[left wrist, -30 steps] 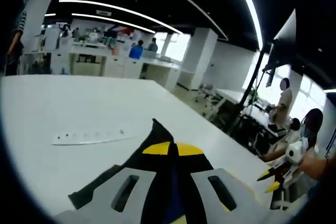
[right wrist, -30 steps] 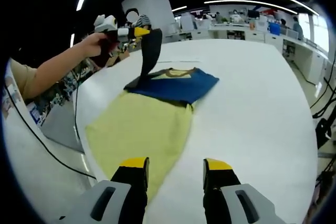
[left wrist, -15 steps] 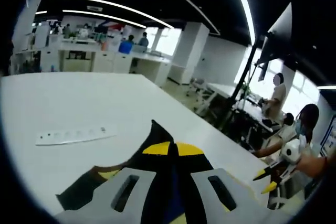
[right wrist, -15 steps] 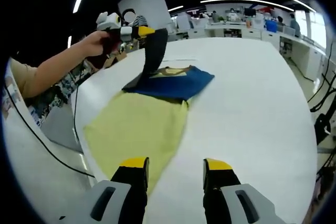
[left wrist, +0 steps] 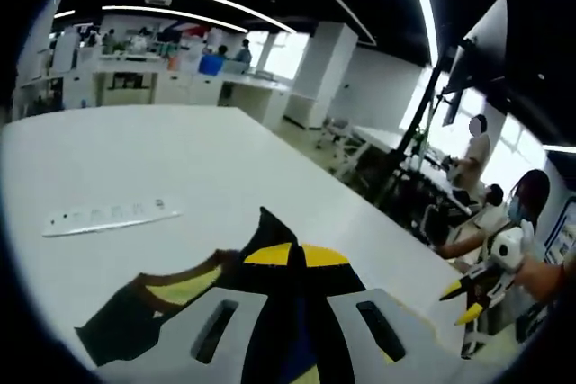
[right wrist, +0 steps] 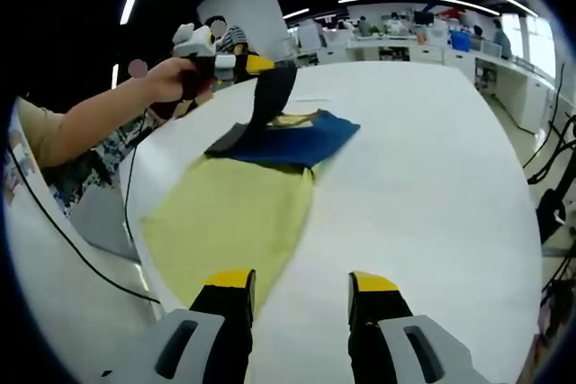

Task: Fold the garment on the visible template until the final outline fits inside the template.

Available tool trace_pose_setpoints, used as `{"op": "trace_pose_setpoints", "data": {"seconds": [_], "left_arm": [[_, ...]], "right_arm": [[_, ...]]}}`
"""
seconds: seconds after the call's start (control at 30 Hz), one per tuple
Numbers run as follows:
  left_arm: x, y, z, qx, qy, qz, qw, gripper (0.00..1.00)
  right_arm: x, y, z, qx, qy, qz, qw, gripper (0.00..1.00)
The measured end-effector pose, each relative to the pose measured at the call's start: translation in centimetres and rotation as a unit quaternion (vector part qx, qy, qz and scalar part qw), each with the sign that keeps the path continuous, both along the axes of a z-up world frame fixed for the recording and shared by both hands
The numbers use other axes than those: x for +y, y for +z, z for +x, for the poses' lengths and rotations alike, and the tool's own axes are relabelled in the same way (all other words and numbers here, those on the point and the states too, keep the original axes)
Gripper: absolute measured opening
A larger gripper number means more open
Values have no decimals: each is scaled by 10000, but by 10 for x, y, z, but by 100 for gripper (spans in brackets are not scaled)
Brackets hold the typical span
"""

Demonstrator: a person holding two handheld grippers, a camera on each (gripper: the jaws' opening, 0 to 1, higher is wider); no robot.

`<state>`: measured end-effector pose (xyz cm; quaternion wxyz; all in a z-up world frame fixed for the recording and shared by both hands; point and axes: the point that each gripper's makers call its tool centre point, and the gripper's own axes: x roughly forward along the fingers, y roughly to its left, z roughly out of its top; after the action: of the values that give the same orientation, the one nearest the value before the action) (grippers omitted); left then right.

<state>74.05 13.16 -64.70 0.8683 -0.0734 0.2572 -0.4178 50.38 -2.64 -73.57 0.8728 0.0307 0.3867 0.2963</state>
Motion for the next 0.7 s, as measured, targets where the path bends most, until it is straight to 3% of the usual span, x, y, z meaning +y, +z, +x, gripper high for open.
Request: {"op": "trace_pose_setpoints", "data": {"seconds": [0.7], "left_arm": [[-44,-51,-10,449,-373,263,9980,0]], "right_arm": [[-7,-7,5,67,-116,40,9999,37]]}}
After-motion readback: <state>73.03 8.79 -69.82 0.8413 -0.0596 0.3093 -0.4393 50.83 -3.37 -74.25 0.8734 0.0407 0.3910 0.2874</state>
